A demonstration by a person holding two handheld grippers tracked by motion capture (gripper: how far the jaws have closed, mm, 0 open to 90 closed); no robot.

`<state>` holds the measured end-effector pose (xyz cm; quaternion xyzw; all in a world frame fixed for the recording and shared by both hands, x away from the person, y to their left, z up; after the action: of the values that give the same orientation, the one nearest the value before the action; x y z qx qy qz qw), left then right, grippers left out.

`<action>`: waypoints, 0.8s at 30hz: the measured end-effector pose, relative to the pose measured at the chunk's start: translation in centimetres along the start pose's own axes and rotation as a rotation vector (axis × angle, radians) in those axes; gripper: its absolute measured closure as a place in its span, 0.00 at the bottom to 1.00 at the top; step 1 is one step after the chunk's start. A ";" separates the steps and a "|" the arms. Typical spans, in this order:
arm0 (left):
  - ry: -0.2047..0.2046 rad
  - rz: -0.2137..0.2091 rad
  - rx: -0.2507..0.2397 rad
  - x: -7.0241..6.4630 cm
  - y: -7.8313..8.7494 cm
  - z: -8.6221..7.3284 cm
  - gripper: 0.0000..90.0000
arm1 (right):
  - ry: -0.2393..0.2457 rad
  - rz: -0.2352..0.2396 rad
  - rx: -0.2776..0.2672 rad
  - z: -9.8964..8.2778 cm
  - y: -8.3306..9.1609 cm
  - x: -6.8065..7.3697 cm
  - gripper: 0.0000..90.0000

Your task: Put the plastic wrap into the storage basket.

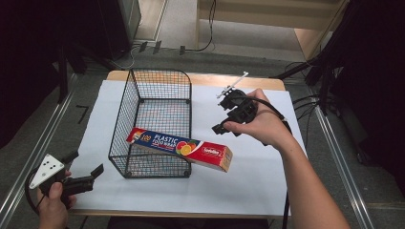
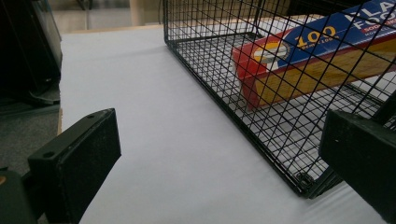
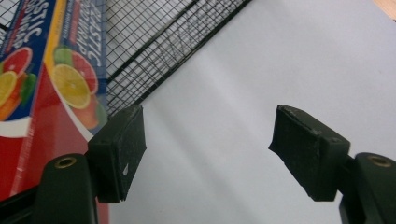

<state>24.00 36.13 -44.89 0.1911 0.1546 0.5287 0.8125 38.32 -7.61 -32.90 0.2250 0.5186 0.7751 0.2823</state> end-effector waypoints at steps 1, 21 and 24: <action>0.000 0.000 0.000 0.0 0.0 0.0 0.00 | -0.008 0.002 -0.007 -0.3 0.0 -0.3 0.29; -0.002 0.002 -0.001 -0.1 -0.1 0.0 0.00 | -0.218 -0.046 -0.167 -9.3 -1.8 -5.0 0.28; -0.002 0.003 0.000 -0.1 -0.1 0.0 0.00 | -0.246 -0.047 -0.201 -10.8 -2.4 -5.3 0.28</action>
<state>24.04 35.99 -44.90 0.1919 0.1533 0.5298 0.8118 35.83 -17.75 -39.34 0.2768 0.4052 0.7828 0.3826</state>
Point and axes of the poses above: each handheld gripper's, and its own axes: y roughly backward along the jaws, z roughly out of its top, x roughly to its left, the point moved 4 cm from there along -y, roughly forward along the jaws, and after that the axes turned 6 degrees about x, right-handed, at the moved point
